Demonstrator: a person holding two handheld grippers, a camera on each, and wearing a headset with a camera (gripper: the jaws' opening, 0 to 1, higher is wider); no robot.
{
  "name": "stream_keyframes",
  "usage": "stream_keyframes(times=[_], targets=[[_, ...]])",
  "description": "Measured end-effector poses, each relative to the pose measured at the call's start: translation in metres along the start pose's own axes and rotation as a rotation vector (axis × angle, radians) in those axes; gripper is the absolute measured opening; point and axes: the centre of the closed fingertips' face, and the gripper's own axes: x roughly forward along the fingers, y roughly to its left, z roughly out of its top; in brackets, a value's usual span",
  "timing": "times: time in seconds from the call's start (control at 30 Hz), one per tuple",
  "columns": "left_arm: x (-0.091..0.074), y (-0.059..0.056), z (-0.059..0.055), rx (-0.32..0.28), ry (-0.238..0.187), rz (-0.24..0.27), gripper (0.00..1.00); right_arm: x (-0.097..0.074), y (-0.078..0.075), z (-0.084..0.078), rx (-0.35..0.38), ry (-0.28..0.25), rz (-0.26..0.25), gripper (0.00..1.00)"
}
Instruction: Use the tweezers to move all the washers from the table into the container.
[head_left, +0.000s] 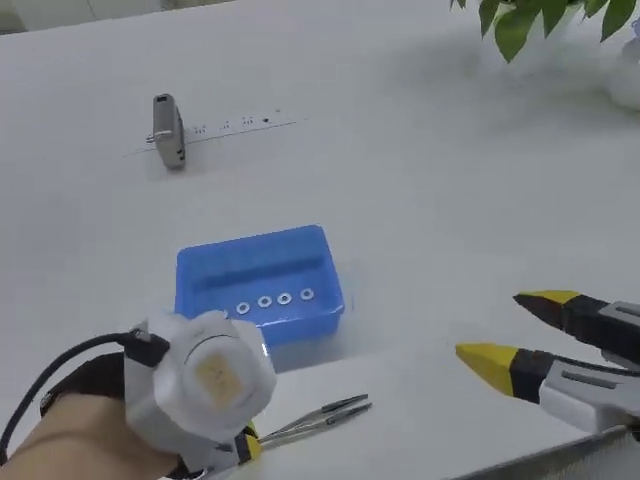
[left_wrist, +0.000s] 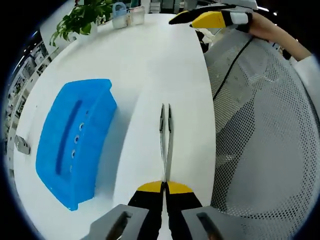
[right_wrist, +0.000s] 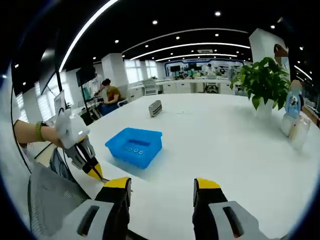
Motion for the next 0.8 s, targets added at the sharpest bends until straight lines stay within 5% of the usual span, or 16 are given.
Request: stream_keyframes(times=[0.2,0.37,0.5,0.63,0.7,0.8], targets=[[-0.002,0.001,-0.002,-0.070,0.107,-0.003,0.00,-0.009,0.004,0.011,-0.008,-0.060,0.009,0.54],[-0.001,0.001,-0.003,-0.037,0.262,-0.026,0.00,-0.013,0.013,0.020,0.030,-0.096,0.030,0.58],[0.000,0.000,-0.002,-0.021,0.327,-0.028,0.00,-0.017,0.016,0.028,0.090,-0.141,0.049,0.62],[-0.001,-0.002,-0.004,-0.002,0.329,0.003,0.00,-0.017,0.015,0.024,0.053,-0.111,0.056,0.64],[-0.001,0.000,-0.004,-0.014,0.288,0.032,0.00,-0.014,0.011,0.022,0.051,-0.102,0.049,0.66],[-0.002,0.001,-0.003,-0.123,0.185,0.081,0.00,-0.013,0.008,0.021,0.068,-0.110,0.053,0.67]])
